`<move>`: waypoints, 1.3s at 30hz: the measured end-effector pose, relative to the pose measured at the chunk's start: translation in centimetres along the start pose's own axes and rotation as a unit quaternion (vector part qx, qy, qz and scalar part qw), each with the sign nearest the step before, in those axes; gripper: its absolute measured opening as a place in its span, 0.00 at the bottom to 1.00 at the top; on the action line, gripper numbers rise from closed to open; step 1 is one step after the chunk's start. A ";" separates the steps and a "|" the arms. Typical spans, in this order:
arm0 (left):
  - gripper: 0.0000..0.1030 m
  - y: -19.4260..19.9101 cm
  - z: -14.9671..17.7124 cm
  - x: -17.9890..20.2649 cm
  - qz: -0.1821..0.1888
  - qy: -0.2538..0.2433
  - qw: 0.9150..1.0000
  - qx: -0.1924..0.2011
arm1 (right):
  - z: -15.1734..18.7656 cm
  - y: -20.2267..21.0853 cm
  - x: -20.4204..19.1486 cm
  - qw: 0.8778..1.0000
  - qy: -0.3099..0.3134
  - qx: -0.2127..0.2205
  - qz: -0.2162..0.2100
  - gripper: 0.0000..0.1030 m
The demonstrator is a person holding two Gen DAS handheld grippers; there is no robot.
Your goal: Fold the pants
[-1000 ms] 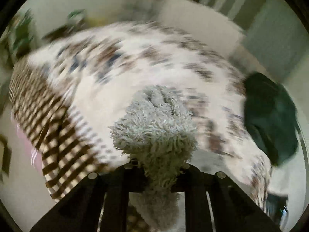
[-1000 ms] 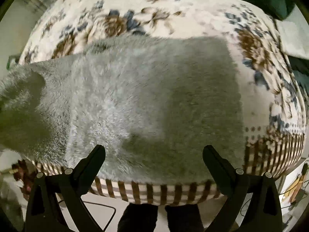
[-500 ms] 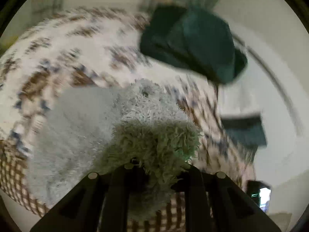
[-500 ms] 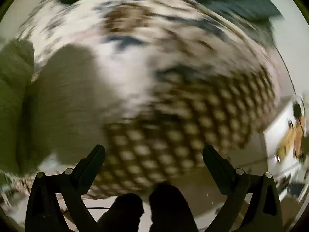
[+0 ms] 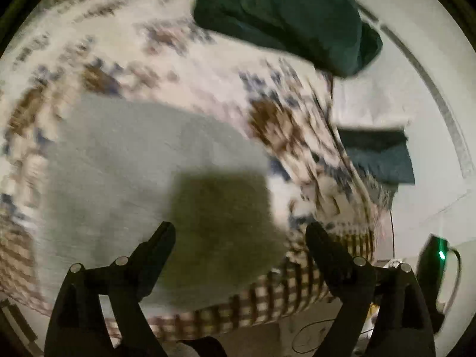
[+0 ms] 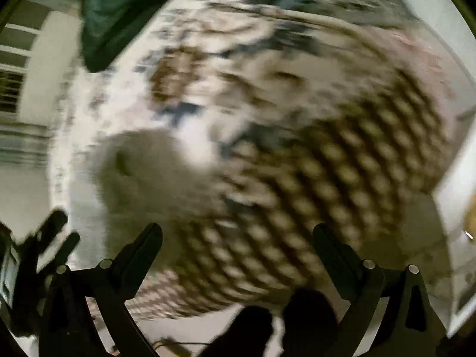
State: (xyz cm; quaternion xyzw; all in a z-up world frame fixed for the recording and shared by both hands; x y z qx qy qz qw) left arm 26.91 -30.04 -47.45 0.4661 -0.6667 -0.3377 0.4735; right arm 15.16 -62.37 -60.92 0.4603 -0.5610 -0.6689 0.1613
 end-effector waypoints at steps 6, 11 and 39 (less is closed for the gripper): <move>0.87 2.6 -2.7 -12.1 -0.165 0.014 0.986 0.022 | -3.9 -7.5 -9.3 0.987 0.038 -0.072 -0.139 0.99; 0.87 -1.4 -1.1 -18.1 -0.175 0.052 0.983 -0.035 | -5.0 -13.4 -13.3 0.962 0.020 -0.155 -0.226 0.93; 0.99 -2.5 4.8 -17.8 -0.153 0.070 0.984 -0.062 | 0.4 -12.3 -11.4 0.980 0.012 -0.178 -0.092 0.65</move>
Point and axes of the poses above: each gripper's, at about its wrist camera, not at the fingertips, and y roughly against the way its jaws point, x to its right, z to its underside, the point moved 5 cm from there along -y, roughly the way its jaws point, and after that the axes turned 1 degree about -x, right-handed, at the moved point
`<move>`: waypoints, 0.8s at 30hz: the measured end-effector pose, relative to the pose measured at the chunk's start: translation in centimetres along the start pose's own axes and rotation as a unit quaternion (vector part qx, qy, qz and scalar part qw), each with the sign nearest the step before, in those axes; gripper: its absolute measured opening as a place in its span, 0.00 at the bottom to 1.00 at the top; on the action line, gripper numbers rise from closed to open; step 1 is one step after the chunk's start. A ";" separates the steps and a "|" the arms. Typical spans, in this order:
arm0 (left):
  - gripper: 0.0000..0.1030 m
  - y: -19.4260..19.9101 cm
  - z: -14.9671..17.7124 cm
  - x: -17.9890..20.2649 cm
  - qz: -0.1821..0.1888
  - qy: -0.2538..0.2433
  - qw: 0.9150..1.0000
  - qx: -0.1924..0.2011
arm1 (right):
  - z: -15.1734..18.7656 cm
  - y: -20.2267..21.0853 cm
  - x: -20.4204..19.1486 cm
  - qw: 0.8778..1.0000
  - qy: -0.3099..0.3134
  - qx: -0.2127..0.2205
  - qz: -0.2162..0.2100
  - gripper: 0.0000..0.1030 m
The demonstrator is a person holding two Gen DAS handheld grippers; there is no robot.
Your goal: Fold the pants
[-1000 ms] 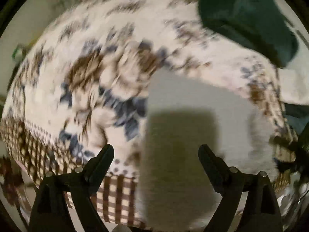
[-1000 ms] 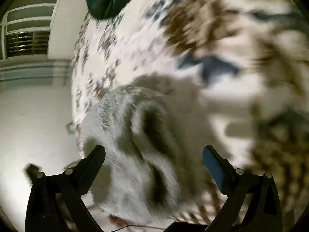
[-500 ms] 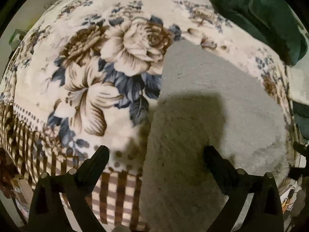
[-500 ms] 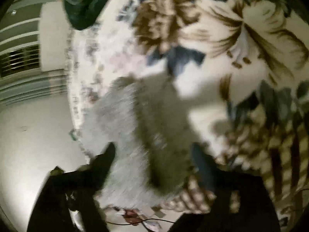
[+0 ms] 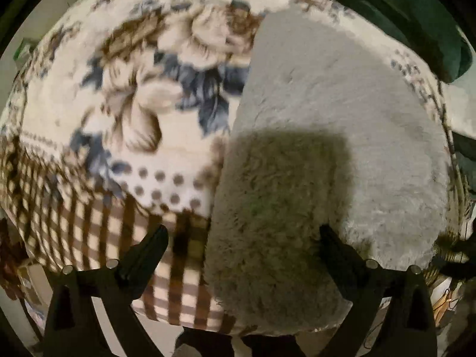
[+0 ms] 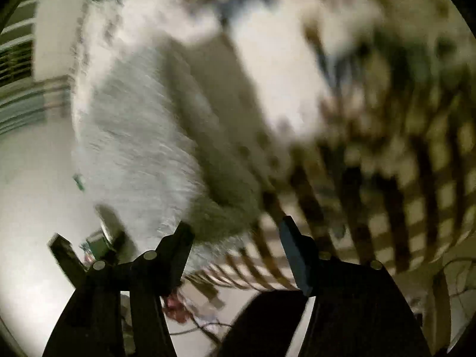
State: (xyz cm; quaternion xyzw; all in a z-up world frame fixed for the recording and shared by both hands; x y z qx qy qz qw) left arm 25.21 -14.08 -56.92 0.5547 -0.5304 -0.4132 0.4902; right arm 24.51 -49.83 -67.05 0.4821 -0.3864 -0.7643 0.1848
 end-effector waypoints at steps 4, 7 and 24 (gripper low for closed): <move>0.98 2.6 -2.3 -0.3 0.019 0.013 0.999 0.027 | -5.0 2.4 -3.9 0.996 0.015 0.057 -0.065 0.83; 0.98 3.5 -4.9 -0.9 0.042 0.044 0.997 0.041 | -9.1 -0.1 -5.1 0.997 0.007 0.035 -0.073 0.83; 0.98 0.6 -9.2 -0.2 0.106 0.065 0.992 0.017 | -9.3 0.2 -4.0 0.995 0.076 0.048 -0.040 0.98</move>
Point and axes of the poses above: each gripper's, at about its wrist camera, not at the fingertips, and y roughly against the way its jaws point, x to its right, z to its underside, the point moved 5 cm from there along -y, roughly the way its jaws point, and after that the axes turned 1 degree about -x, right-handed, at the moved point
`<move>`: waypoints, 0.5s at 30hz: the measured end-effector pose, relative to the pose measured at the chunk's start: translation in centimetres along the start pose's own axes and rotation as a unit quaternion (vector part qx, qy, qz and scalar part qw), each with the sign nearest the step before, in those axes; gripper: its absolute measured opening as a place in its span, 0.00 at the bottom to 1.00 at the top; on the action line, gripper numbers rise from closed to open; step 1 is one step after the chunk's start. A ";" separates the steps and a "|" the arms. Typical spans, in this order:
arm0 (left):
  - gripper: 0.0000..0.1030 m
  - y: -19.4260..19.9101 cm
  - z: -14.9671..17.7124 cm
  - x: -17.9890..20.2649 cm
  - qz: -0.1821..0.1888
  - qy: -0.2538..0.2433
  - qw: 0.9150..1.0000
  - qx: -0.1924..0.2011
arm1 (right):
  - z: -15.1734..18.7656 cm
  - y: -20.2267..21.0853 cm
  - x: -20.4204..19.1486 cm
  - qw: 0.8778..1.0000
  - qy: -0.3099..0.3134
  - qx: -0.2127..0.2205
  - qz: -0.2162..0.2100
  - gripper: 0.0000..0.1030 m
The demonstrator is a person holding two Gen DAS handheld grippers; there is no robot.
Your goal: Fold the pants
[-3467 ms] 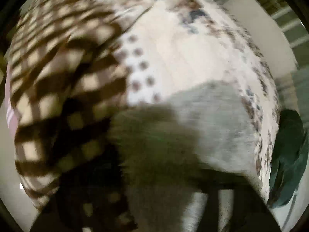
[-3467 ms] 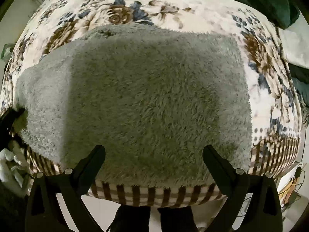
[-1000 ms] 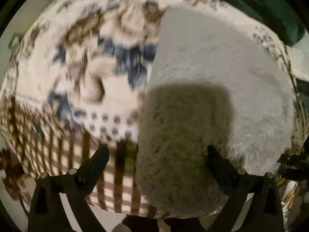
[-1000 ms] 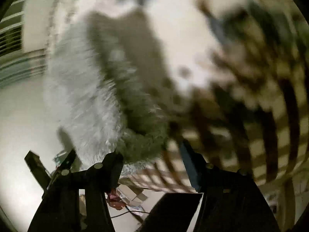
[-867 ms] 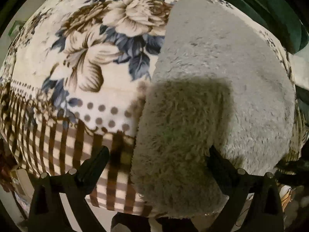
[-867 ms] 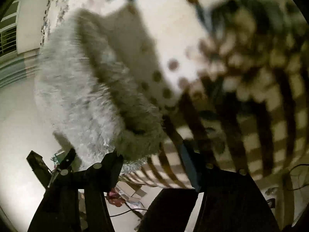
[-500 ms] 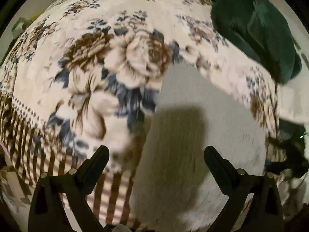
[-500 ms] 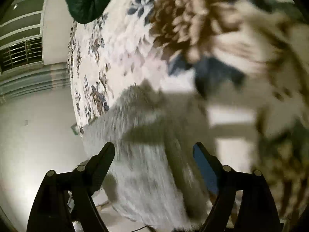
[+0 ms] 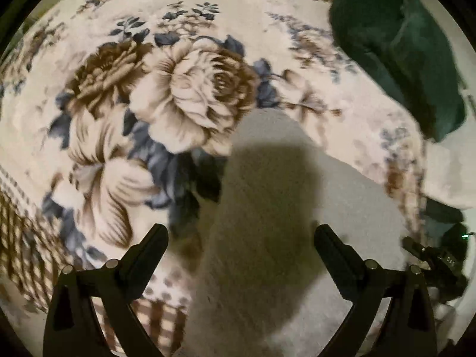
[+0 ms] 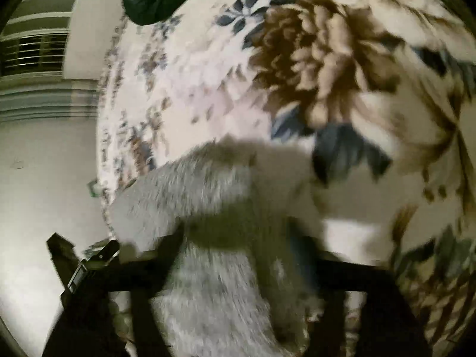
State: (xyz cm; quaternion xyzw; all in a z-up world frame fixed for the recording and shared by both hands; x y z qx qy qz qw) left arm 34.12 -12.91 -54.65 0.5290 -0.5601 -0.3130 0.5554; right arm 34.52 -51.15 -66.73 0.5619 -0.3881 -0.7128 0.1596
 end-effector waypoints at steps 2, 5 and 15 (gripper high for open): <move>0.98 0.2 1.2 0.3 0.028 0.000 1.000 -0.007 | 1.8 -0.6 0.9 0.999 -0.008 -0.026 -0.029 0.99; 0.98 -2.0 3.2 -0.1 0.045 -0.002 0.998 -0.041 | 4.4 -4.5 2.6 0.994 -0.026 -0.097 -0.041 0.99; 0.53 -4.8 4.9 -3.1 0.194 0.069 0.977 -0.057 | 6.3 -8.0 0.7 0.985 -0.026 -0.107 -0.130 0.63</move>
Point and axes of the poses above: each gripper's, at about its wrist camera, not at the fingertips, and y roughly against the way its jaws point, x to its right, z to its underside, the point moved 5 cm from there along -y, roughly the way its jaws point, and after that the axes turned 1 degree about -x, right-handed, at the moved point
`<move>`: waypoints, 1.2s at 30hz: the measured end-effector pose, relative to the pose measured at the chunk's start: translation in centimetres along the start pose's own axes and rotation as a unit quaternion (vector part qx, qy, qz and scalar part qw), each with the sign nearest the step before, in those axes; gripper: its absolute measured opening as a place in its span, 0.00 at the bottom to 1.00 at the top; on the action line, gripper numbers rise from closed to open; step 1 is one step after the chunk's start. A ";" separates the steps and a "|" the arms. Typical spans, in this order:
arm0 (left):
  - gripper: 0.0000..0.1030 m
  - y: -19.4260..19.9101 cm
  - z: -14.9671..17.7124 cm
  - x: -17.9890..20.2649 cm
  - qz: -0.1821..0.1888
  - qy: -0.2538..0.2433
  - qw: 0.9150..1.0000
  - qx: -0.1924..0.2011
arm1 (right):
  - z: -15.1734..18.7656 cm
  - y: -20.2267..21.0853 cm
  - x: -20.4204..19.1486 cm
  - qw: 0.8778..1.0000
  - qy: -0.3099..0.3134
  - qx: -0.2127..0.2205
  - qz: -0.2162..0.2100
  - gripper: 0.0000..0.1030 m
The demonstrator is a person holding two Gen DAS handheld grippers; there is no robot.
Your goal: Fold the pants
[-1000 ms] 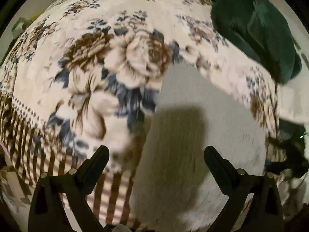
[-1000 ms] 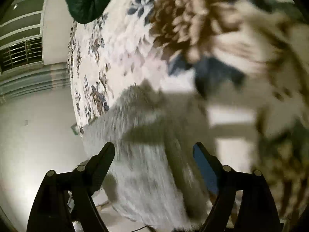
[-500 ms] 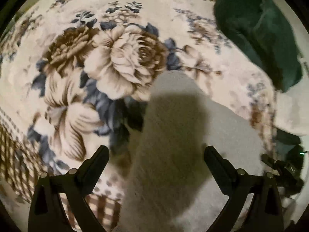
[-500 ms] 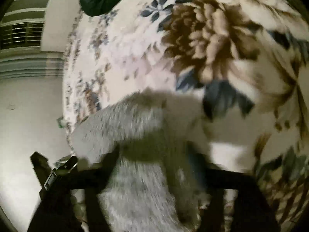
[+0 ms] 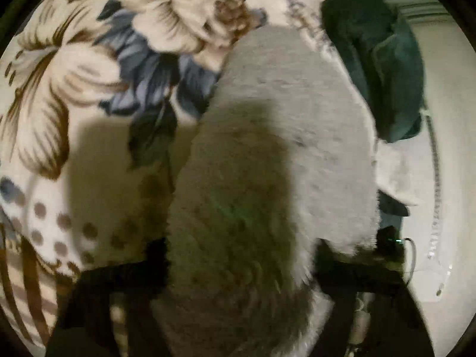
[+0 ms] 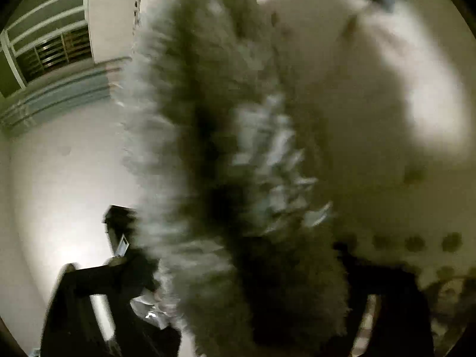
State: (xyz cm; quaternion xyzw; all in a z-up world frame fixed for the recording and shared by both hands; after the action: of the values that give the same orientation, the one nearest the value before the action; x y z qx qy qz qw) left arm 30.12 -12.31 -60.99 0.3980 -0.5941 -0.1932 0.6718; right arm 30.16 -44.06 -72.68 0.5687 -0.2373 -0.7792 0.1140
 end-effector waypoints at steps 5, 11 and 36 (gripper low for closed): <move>0.39 2.0 -0.1 0.8 0.088 0.022 0.996 -0.001 | 0.7 1.3 -0.6 0.999 -0.016 0.026 -0.031 0.44; 0.38 5.9 -2.5 2.8 0.162 0.036 0.986 0.024 | 0.7 3.1 -6.0 0.998 0.012 0.041 -0.052 0.42; 0.39 11.8 -51.9 -5.5 0.133 -0.036 0.984 0.110 | -33.5 -21.6 -32.7 0.991 0.086 0.104 0.003 0.42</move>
State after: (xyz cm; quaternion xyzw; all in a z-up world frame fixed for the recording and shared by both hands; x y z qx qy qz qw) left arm 75.81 14.72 -54.32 0.3798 -0.6828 -0.0501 0.6221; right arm 74.32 -18.90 -64.30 0.6416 -0.3080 -0.6982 0.0771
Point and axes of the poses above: each gripper's, at about its wrist camera, not at the fingertips, and y roughly against the way its jaws point, x to its right, z to its underside, the point moved 5 cm from there along -y, roughly the way its jaws point, and after that the axes turned 1 degree about -x, right-handed, at the moved point
